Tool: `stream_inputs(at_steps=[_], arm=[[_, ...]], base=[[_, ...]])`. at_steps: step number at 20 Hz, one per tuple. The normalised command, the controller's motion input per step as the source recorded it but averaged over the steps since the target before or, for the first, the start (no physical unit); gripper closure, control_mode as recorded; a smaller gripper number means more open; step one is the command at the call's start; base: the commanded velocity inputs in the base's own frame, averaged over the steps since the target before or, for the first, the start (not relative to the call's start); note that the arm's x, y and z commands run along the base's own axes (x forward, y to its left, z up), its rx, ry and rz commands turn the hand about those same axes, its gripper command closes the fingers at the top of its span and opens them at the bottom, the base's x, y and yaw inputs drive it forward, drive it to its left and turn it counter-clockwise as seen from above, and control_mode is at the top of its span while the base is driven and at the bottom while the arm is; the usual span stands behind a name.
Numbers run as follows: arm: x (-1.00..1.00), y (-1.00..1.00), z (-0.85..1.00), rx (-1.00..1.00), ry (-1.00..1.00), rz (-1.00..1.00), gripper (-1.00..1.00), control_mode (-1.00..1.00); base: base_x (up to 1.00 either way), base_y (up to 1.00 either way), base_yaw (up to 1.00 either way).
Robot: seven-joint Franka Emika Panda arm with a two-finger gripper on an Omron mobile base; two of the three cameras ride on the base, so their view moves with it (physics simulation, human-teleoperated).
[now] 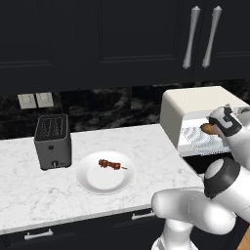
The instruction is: Pick up the kebab skewer and baguette bread, and place them inside the toaster oven. Close the toaster oven door and start by setting the timer.
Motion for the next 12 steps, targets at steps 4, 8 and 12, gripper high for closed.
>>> stream_inputs(at_steps=[4,8,12], arm=[[0.30,0.00,0.00,0.00,0.00,0.00,1.00,-1.00],[0.21,0.00,0.00,0.00,0.00,0.00,1.00,-1.00],[0.13,0.00,-0.02,0.00,0.00,0.00,1.00,-1.00]], base=[[0.00,0.00,0.00],[0.00,0.00,0.00],[0.00,0.00,0.00]])
